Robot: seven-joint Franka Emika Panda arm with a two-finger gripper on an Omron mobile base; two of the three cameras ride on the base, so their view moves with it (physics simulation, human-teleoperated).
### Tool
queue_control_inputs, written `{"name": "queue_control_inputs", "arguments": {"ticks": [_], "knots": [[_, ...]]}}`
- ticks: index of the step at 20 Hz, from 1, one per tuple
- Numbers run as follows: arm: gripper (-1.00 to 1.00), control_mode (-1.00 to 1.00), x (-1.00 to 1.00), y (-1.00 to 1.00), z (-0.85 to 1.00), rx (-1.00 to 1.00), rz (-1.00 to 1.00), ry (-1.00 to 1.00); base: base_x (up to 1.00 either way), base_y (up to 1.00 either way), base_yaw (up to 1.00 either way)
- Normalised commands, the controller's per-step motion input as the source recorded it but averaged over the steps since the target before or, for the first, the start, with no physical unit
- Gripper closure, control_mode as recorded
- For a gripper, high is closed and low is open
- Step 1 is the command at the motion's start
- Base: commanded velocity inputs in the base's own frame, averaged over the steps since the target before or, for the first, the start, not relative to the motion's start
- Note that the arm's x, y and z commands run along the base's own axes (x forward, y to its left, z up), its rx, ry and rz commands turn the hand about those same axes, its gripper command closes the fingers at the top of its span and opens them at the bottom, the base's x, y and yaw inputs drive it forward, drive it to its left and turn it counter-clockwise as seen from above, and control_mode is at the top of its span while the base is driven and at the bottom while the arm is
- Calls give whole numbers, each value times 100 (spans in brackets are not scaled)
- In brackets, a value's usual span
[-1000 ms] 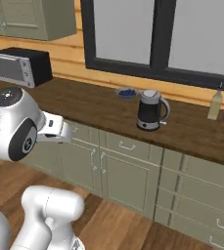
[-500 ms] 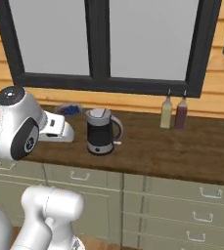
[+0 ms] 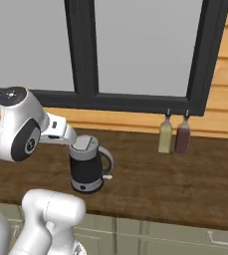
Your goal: Navigate to the electric kettle.
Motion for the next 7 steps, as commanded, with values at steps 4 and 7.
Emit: {"name": "queue_control_inputs", "arguments": {"ticks": [4,7], "knots": [[-100,100,0,0,0,0,0,0,88,-51,40],[-100,100,0,0,0,0,0,0,73,-41,43]]}}
